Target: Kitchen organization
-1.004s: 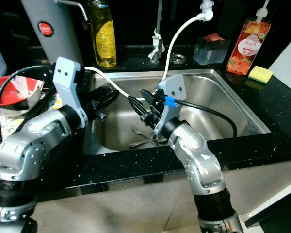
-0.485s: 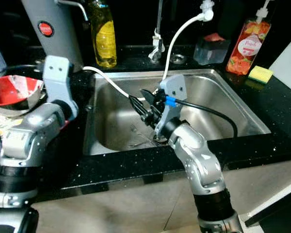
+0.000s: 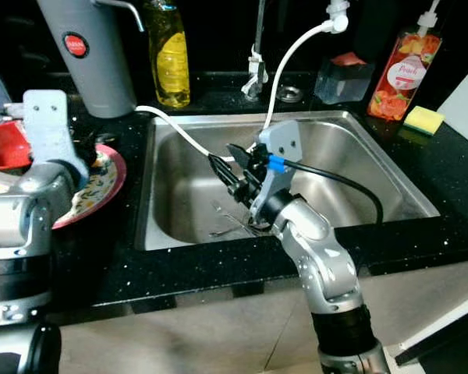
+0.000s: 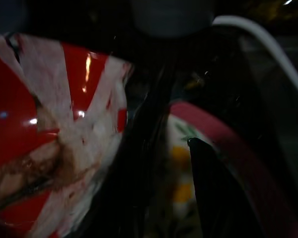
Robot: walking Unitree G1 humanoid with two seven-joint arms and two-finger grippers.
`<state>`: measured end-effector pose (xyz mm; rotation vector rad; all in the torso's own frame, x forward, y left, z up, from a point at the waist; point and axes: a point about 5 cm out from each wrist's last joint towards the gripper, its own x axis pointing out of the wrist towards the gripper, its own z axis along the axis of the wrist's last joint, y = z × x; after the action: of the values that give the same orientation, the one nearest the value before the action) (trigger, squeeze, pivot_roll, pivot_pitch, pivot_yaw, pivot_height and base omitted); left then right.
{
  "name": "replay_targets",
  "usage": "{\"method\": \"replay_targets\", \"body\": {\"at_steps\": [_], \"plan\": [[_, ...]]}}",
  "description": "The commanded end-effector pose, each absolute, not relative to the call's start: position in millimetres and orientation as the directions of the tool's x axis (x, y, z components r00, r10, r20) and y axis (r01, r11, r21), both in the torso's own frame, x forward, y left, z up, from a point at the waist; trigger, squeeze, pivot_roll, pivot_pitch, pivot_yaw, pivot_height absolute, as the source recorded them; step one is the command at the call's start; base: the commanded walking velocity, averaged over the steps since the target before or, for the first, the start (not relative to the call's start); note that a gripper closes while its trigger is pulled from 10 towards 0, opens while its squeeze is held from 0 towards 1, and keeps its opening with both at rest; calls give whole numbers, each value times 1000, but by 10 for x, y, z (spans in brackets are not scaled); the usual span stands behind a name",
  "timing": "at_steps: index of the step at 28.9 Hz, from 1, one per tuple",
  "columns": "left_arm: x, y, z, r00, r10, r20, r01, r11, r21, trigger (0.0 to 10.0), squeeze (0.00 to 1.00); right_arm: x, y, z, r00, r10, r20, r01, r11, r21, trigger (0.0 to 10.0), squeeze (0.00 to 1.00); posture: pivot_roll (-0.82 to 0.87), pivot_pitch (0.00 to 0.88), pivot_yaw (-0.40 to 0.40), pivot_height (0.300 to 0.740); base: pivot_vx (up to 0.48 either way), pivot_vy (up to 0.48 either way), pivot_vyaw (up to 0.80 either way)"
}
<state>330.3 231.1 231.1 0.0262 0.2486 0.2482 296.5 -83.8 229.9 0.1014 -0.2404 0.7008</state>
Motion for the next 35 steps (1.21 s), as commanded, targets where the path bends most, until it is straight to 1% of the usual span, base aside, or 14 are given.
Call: {"method": "replay_targets", "body": {"at_steps": [1, 3, 6, 16, 17, 18, 19, 20, 21, 22, 26, 31, 32, 35], "plan": [[3273, 2384, 2240, 922, 268, -281, -256, 964, 77, 10000, 0, 2954, -837, 2270, 741, 623, 250, -647, 763, 14, 10000, 0, 59, 0, -34, 740, 0, 0, 0], [3248, 2358, 2176, 918, 245, -312, -234, 970, 70, 10000, 0, 2950, -828, 2268, 740, 624, 251, -648, 762, 17, 10000, 0, 62, 0, -30, 740, 0, 0, 0], [3236, 2346, 2175, 916, 245, -318, -236, 970, 67, 10000, 0, 2950, -829, 2266, 741, 622, 252, -647, 763, 18, 10000, 0, 62, 0, -30, 740, 0, 0, 0], [3193, 2385, 2154, 895, 294, -337, -282, 956, 85, 10000, 0, 2945, -831, 2248, 746, 616, 251, -641, 767, 25, 10000, 0, 63, 0, -23, 740, 0, 0, 0], [3192, 2403, 2170, 895, 304, -326, -288, 953, 98, 6902, 0, 2946, -832, 2247, 747, 616, 251, -641, 767, 25, 10000, 0, 67, 0, -27, 740, 0, 0, 0], [3192, 2403, 2170, 895, 304, -326, -288, 953, 98, 6902, 0, 2946, -832, 2247, 747, 616, 251, -641, 767, 25, 10000, 0, 67, 0, -27, 740, 0, 0, 0], [3193, 2407, 2172, 895, 304, -326, -289, 953, 95, 4078, 0, 2947, -832, 2246, 746, 617, 251, -642, 766, 25, 10000, 0, 67, 0, -27, 740, 0, 0, 0], [3193, 2408, 2172, 896, 302, -327, -289, 953, 91, 4078, 0, 2948, -831, 2246, 746, 617, 251, -642, 766, 25, 10000, 0, 67, 0, -27, 740, 0, 0, 0], [3194, 2411, 2168, 894, 301, -332, -293, 953, 76, 0, 0, 2949, -829, 2248, 745, 618, 251, -643, 765, 24, 10000, 0, 68, 0, -28, 740, 0, 0, 0], [3194, 2411, 2168, 894, 301, -332, -293, 953, 76, 0, 0, 2949, -829, 2248, 745, 618, 251, -643, 765, 24, 10000, 0, 68, 0, -28, 740, 0, 0, 0], [3210, 2397, 2157, 900, 268, -343, -285, 958, 1, 0, 0, 2956, -827, 2255, 744, 618, 254, -644, 765, 23, 10000, 0, 63, 0, -30, 740, 0, 0, 0], [3217, 2395, 2168, 902, 267, -340, -283, 959, 2, 0, 0, 2957, -832, 2257, 745, 618, 253, -643, 766, 21, 10000, 0, 61, 0, -29, 740, 0, 0, 0], [3227, 2396, 2179, 903, 272, -334, -282, 959, 18, 9882, 0, 2960, -839, 2259, 746, 616, 254, -641, 767, 20, 10000, 0, 58, 0, -28, 740, 0, 0, 0], [3241, 2385, 2211, 910, 273, -312, -278, 960, 31, 10000, 0, 2961, -842, 2261, 746, 615, 255, -640, 768, 19, 10000, 0, 58, 0, -27, 740, 0, 0, 0]]}}
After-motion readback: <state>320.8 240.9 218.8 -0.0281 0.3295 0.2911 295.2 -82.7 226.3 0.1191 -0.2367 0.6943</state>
